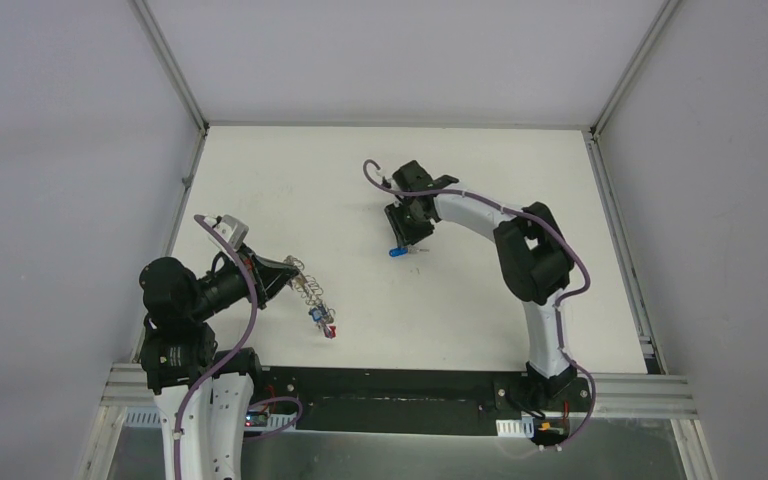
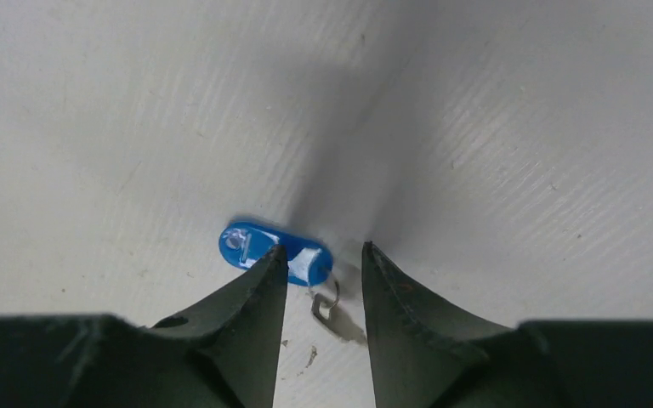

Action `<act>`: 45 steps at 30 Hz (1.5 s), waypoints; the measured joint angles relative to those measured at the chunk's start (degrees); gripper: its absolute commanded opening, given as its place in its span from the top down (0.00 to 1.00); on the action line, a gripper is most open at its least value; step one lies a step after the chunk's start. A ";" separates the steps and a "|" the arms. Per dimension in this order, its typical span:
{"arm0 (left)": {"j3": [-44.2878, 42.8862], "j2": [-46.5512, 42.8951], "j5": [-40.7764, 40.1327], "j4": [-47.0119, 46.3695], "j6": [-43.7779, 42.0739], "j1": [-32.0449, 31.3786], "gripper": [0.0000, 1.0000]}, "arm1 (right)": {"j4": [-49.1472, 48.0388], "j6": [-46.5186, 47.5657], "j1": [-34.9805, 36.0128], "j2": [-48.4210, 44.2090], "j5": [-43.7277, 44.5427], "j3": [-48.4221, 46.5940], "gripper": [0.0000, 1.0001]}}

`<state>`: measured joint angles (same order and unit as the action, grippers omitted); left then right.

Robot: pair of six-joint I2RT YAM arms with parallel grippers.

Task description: Put the keys on the keyring

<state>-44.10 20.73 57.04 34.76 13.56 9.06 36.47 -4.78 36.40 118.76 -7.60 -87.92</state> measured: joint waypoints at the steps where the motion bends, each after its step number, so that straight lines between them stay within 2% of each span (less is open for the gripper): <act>1: 0.00 0.00 0.00 0.04 0.00 0.00 1.00 | 0.90 1.29 0.79 0.81 0.96 -1.22 0.61; 4: 0.00 0.00 0.00 0.35 0.00 0.00 1.00 | 2.47 3.74 2.27 2.14 3.58 -3.50 0.67; 7: 0.00 0.26 0.00 0.42 0.00 0.00 1.00 | 3.10 5.05 3.39 2.49 6.12 -4.02 0.81; 10: -0.02 0.79 -0.02 0.44 0.00 0.00 1.00 | 3.67 5.73 4.33 2.49 7.78 -4.13 0.85; 14: -0.02 1.36 0.00 0.44 0.37 0.00 1.00 | 3.52 5.51 4.90 1.95 8.83 -3.41 0.86; 24: -0.02 4.87 2.16 -1.01 1.03 0.00 1.00 | 4.87 -0.48 3.93 -6.95 6.14 9.18 0.84; 30: 0.02 8.57 3.37 -7.61 3.34 -1.97 1.00 | 6.95 -3.67 3.61 -11.76 4.02 11.78 0.75; 33: 0.02 11.52 2.05 -10.64 3.48 -7.43 1.00 | 7.23 -5.77 3.19 -15.78 3.21 12.55 0.69; 40: -2.80 24.76 -10.25 -12.46 -0.46 -31.32 1.00 | 5.92 -15.80 -0.63 -24.81 0.07 18.32 0.68; 45: -6.01 32.87 -18.99 -12.87 -2.64 -41.13 1.00 | 1.77 -24.63 -2.58 -27.54 -4.17 27.17 0.69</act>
<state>-50.11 53.60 38.04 21.89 10.92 -32.08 38.24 -29.41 33.82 91.22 -11.77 -60.75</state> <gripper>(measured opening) 0.009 0.317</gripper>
